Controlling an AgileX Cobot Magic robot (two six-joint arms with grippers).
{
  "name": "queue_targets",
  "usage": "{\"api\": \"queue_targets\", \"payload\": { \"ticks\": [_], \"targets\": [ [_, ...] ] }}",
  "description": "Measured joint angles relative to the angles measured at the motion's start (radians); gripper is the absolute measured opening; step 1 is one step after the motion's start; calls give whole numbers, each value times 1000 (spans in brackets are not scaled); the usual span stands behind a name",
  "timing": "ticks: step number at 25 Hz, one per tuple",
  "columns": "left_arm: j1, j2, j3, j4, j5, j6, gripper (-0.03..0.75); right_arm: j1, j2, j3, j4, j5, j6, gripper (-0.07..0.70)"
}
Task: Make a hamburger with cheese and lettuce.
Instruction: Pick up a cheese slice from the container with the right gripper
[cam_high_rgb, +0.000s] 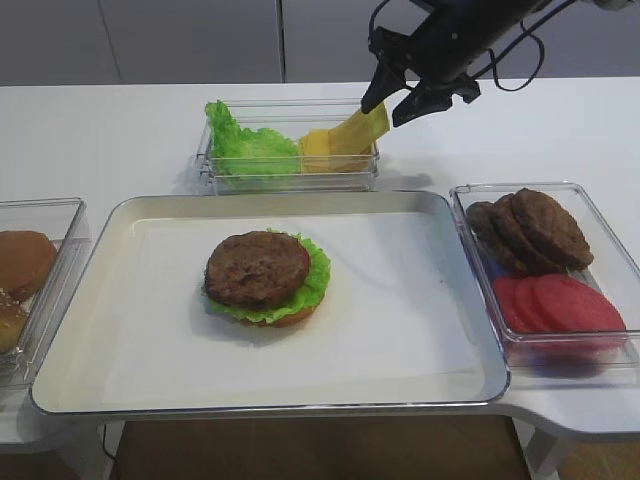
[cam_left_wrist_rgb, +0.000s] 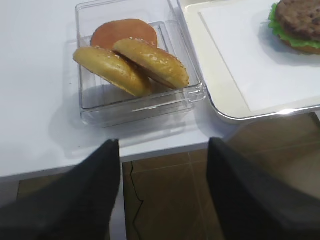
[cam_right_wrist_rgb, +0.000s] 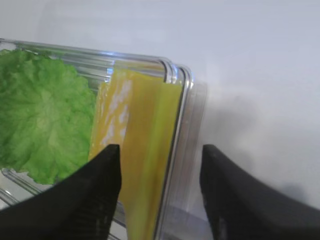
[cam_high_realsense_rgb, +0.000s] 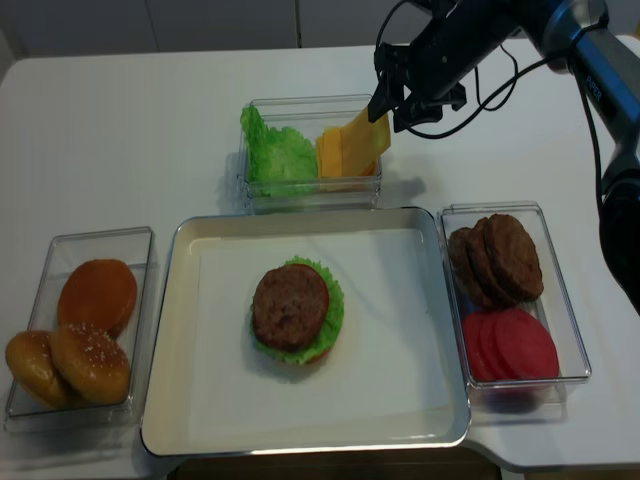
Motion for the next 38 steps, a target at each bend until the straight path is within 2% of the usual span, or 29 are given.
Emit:
{"api": "queue_targets", "payload": {
  "ticks": [5, 14, 22, 31, 38],
  "targets": [
    [0, 0, 0, 0, 0, 0, 414, 0, 0, 0, 0, 0, -4, 391],
    [0, 0, 0, 0, 0, 0, 414, 0, 0, 0, 0, 0, -4, 270],
    [0, 0, 0, 0, 0, 0, 414, 0, 0, 0, 2, 0, -4, 244],
    [0, 0, 0, 0, 0, 0, 414, 0, 0, -1, 2, 0, -1, 176],
    [0, 0, 0, 0, 0, 0, 414, 0, 0, -2, 7, 0, -1, 63]
  ]
}}
